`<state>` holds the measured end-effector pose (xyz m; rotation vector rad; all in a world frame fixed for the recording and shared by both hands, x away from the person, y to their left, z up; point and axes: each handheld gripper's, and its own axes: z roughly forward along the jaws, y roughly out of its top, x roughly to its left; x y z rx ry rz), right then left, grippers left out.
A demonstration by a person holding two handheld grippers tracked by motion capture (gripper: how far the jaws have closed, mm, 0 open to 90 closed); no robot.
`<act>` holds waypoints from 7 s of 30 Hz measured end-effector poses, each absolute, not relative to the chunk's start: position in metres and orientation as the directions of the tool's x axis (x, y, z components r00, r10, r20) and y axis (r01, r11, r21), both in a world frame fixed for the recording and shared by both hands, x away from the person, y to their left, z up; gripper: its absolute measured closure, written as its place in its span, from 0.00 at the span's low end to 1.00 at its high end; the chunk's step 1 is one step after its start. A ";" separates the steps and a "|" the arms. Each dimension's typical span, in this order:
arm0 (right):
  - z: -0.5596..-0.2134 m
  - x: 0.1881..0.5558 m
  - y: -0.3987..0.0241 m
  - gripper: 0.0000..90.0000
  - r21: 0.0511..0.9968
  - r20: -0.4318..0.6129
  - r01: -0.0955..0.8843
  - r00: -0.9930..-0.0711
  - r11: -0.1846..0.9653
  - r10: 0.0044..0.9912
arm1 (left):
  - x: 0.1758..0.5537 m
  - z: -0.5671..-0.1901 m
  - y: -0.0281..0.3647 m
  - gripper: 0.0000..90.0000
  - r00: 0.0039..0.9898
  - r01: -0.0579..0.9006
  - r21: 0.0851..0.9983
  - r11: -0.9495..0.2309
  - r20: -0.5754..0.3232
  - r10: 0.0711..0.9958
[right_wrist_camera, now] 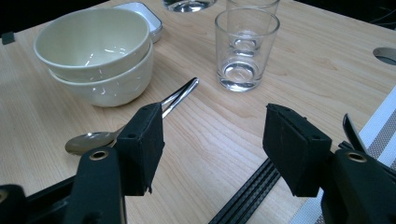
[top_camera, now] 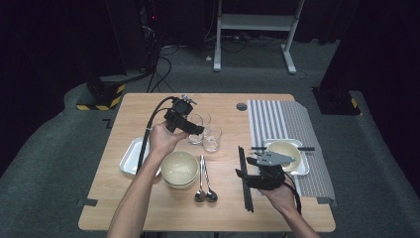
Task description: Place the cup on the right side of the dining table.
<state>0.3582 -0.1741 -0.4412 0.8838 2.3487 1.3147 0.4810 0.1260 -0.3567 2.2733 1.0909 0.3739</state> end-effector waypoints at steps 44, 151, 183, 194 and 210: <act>-0.411 0.406 -0.195 0.40 0.878 0.089 0.371 -0.748 0.303 0.658 | 0.490 -0.347 0.080 0.21 0.677 0.582 0.622 -0.525 -0.013 0.736; -0.405 0.479 -0.156 0.20 0.855 -0.016 0.331 -0.753 0.400 0.658 | 0.510 -0.353 -0.016 0.20 0.758 0.539 0.580 -0.610 -0.018 0.653; -0.407 0.477 -0.153 0.22 0.829 -0.051 0.353 -0.725 0.434 0.687 | 0.510 -0.354 -0.008 0.19 0.775 0.519 0.615 -0.594 -0.045 0.631; -0.408 0.479 -0.150 0.22 0.826 -0.057 0.355 -0.719 0.438 0.692 | 0.507 -0.351 -0.006 0.18 0.774 0.504 0.617 -0.604 -0.012 0.633; -0.409 0.482 -0.154 0.22 0.823 -0.054 0.366 -0.711 0.435 0.701 | 0.504 -0.344 0.008 0.17 0.762 0.504 0.644 -0.575 -0.018 0.647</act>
